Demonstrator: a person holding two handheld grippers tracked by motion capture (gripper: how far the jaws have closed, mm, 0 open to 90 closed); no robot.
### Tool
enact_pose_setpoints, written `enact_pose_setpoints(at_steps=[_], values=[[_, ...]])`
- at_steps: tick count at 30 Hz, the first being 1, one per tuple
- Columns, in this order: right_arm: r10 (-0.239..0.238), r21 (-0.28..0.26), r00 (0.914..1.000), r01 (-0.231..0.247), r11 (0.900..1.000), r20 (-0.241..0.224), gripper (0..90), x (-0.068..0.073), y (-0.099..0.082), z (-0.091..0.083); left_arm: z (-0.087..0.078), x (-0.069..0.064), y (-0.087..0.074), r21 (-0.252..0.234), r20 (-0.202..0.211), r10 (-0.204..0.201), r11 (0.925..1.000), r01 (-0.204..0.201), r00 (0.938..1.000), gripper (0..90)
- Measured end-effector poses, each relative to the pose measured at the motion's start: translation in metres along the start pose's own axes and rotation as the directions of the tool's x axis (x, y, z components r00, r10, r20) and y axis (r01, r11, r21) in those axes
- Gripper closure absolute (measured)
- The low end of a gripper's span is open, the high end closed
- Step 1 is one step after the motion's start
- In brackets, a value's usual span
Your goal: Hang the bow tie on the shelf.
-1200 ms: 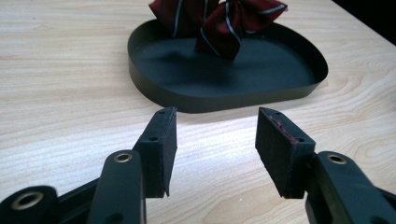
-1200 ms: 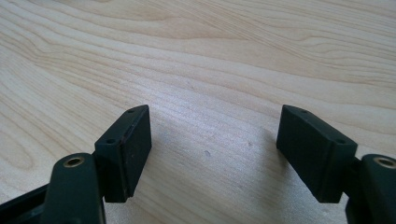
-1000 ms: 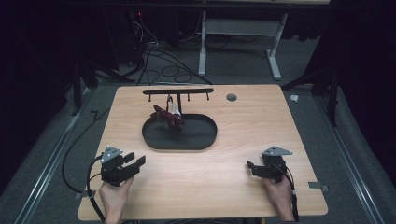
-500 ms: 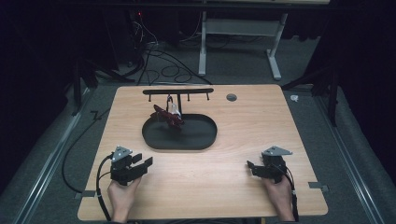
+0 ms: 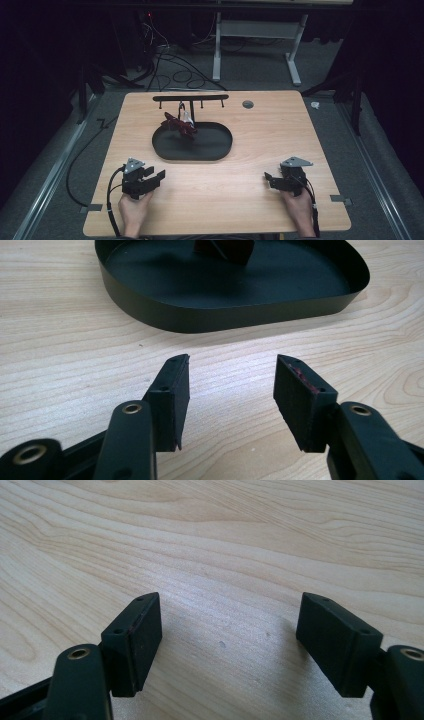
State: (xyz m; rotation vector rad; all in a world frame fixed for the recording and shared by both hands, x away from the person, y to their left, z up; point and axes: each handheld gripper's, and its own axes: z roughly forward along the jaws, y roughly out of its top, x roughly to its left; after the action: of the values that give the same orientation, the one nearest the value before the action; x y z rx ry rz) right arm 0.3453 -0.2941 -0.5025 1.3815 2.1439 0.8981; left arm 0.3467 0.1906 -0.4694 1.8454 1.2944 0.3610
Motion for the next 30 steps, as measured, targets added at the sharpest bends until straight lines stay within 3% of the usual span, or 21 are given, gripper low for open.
enact_pose_setpoints(at_steps=[23,30], values=[[0.000,-0.001,1.0000,0.000,1.0000,0.001,27.8,0.000,0.000,0.000,0.031,-0.009,-0.002,0.065,-0.039,0.069,0.9957,-0.067,0.9969,48.8],[0.000,-0.001,1.0000,0.000,1.0000,0.001,27.8,0.000,0.000,0.000,0.043,-0.010,-0.005,0.095,-0.064,0.116,0.9895,-0.110,0.9912,48.3]])
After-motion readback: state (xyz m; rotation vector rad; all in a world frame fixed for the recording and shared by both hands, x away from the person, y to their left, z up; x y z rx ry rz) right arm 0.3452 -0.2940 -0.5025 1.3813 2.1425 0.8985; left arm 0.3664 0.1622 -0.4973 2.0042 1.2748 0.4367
